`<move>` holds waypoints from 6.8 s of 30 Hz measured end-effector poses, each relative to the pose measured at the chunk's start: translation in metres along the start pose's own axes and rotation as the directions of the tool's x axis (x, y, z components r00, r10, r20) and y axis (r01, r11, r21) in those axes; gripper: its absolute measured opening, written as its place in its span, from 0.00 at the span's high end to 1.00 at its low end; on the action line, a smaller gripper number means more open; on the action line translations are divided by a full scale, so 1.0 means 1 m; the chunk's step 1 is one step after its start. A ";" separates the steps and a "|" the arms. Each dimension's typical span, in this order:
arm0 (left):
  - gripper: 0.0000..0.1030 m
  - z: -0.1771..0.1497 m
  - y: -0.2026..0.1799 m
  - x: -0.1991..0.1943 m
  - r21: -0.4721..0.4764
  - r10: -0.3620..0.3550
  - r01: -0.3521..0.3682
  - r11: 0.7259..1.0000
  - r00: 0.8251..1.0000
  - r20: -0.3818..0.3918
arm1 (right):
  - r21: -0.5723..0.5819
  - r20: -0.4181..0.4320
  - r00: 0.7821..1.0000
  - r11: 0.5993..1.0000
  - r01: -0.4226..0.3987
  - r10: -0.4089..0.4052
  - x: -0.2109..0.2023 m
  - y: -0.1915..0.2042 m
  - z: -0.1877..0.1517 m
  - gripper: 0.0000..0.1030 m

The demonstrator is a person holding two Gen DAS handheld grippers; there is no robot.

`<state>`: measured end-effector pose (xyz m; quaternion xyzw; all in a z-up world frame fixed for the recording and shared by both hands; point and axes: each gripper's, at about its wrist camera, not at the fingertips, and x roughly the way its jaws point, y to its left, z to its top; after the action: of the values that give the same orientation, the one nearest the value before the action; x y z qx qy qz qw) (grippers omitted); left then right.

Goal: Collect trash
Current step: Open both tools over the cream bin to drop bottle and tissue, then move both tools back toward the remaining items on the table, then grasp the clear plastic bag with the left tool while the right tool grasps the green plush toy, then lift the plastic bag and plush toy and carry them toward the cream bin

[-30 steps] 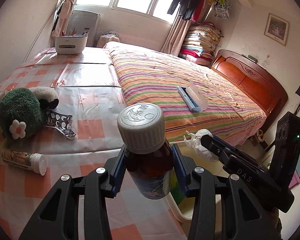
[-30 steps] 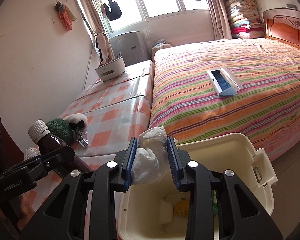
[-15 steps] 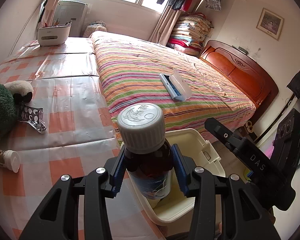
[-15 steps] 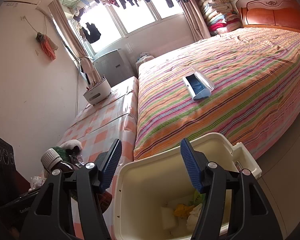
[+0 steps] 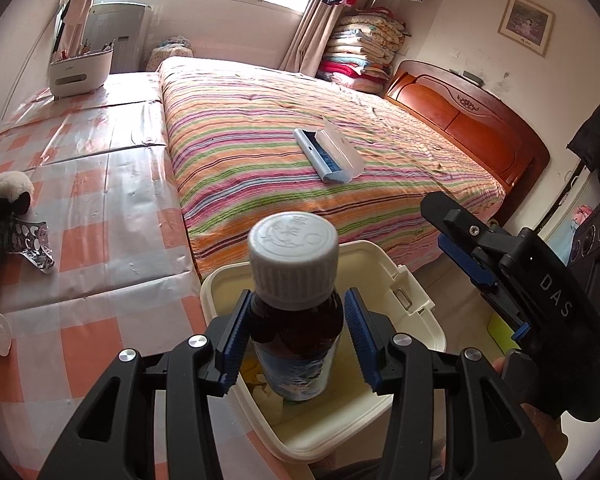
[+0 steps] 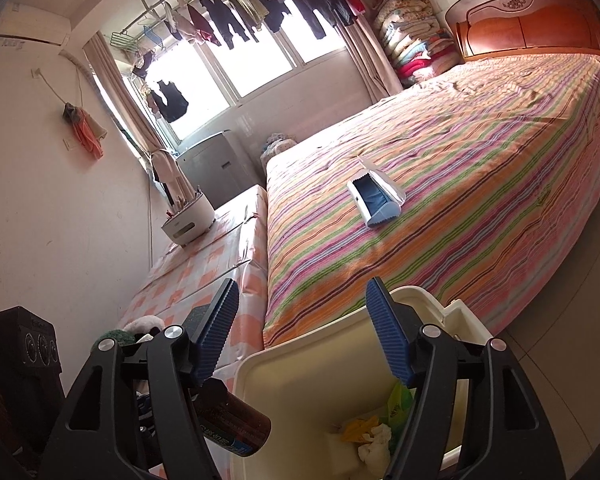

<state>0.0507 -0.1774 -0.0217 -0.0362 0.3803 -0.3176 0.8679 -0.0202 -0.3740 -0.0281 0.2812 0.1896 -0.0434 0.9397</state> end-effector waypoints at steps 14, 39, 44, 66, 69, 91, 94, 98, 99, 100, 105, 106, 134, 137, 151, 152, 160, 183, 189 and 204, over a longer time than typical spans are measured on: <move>0.20 0.002 0.036 -0.039 -0.086 0.111 -0.101 0.991 0.987 0.120 | -0.016 -0.021 1.000 1.000 -0.007 0.007 0.006 0.006 -0.005 0.35; 0.20 -0.029 0.158 -0.115 -0.209 0.408 -0.378 0.902 0.904 0.126 | -0.185 -0.220 0.966 0.967 -0.176 0.134 0.058 0.114 -0.053 0.33; 0.20 -0.034 0.184 -0.146 -0.253 0.479 -0.435 0.864 0.865 0.149 | -0.220 -0.266 0.950 0.949 -0.227 0.165 0.068 0.144 -0.068 0.32; 0.20 -0.074 0.305 -0.206 -0.522 0.544 -0.460 0.718 0.839 0.009 | -0.305 -0.426 0.869 0.865 -0.399 0.251 0.116 0.247 -0.125 0.32; 0.20 -0.076 0.308 -0.206 -0.530 0.534 -0.451 0.718 0.845 0.004 | -0.332 -0.432 0.863 0.844 -0.421 0.260 0.121 0.264 -0.128 0.32; 0.25 -0.078 0.325 -0.171 -0.575 0.471 -0.426 0.699 0.878 -0.077 | -0.534 -0.444 0.879 0.737 -0.415 0.173 0.184 0.332 -0.154 0.35; 0.35 -0.075 0.324 -0.170 -0.567 0.474 -0.424 0.706 0.878 -0.067 | -0.505 -0.447 0.874 0.754 -0.421 0.189 0.180 0.326 -0.151 0.41; 0.40 -0.072 0.318 -0.168 -0.533 0.496 -0.446 0.719 0.866 -0.055 | -0.427 -0.463 0.856 0.788 -0.443 0.230 0.175 0.313 -0.143 0.42; 0.42 -0.071 0.316 -0.168 -0.529 0.500 -0.448 0.721 0.864 -0.050 | -0.412 -0.464 0.853 0.795 -0.446 0.238 0.173 0.310 -0.141 0.42; 0.42 -0.072 0.315 -0.169 -0.527 0.503 -0.448 0.722 0.863 -0.045 | -0.401 -0.463 0.852 0.799 -0.449 0.246 0.170 0.308 -0.139 0.42; 0.44 -0.070 0.310 -0.172 -0.525 0.503 -0.437 0.730 0.864 -0.018 | -0.364 -0.439 0.853 0.813 -0.455 0.281 0.154 0.297 -0.127 0.42; 0.44 -0.069 0.309 -0.173 -0.522 0.508 -0.438 0.732 0.861 -0.011 | -0.361 -0.432 0.855 0.814 -0.455 0.287 0.151 0.296 -0.124 0.42; 0.44 -0.046 0.268 -0.153 -0.468 0.460 -0.385 0.796 0.886 0.053 | -0.355 -0.350 0.896 0.846 -0.397 0.274 0.116 0.251 -0.087 0.41; 0.44 -0.044 0.265 -0.149 -0.463 0.454 -0.380 0.801 0.889 0.055 | -0.354 -0.339 0.902 0.852 -0.386 0.268 0.113 0.245 -0.082 0.41; 0.44 -0.035 0.242 -0.130 -0.417 0.415 -0.355 0.837 0.908 0.061 | -0.347 -0.296 0.929 0.882 -0.319 0.220 0.096 0.203 -0.062 0.40; 0.44 -0.034 0.240 -0.128 -0.413 0.411 -0.352 0.840 0.910 0.060 | -0.346 -0.293 0.931 0.884 -0.315 0.217 0.095 0.200 -0.060 0.40; 0.44 -0.029 0.221 -0.116 -0.377 0.382 -0.331 0.865 0.922 0.066 | -0.342 -0.265 0.944 0.897 -0.282 0.196 0.085 0.181 -0.050 0.40; 0.44 -0.022 0.159 -0.088 -0.227 0.294 -0.266 0.937 0.951 0.099 | -0.296 -0.179 0.976 0.939 -0.176 0.127 0.053 0.117 -0.027 0.40; 0.44 -0.022 0.140 -0.085 -0.191 0.242 -0.220 0.957 0.965 0.101 | -0.277 -0.144 0.985 0.951 -0.135 0.098 0.043 0.095 -0.018 0.40; 0.44 -0.016 0.087 -0.069 -0.135 0.108 -0.094 0.986 0.990 0.094 | -0.232 -0.076 0.997 0.972 -0.034 0.016 0.016 0.039 -0.004 0.40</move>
<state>0.0504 -0.0650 -0.0152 -0.0893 0.3571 -0.2455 0.8968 0.0001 -0.3389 -0.0175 0.1727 0.2245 0.0014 0.9590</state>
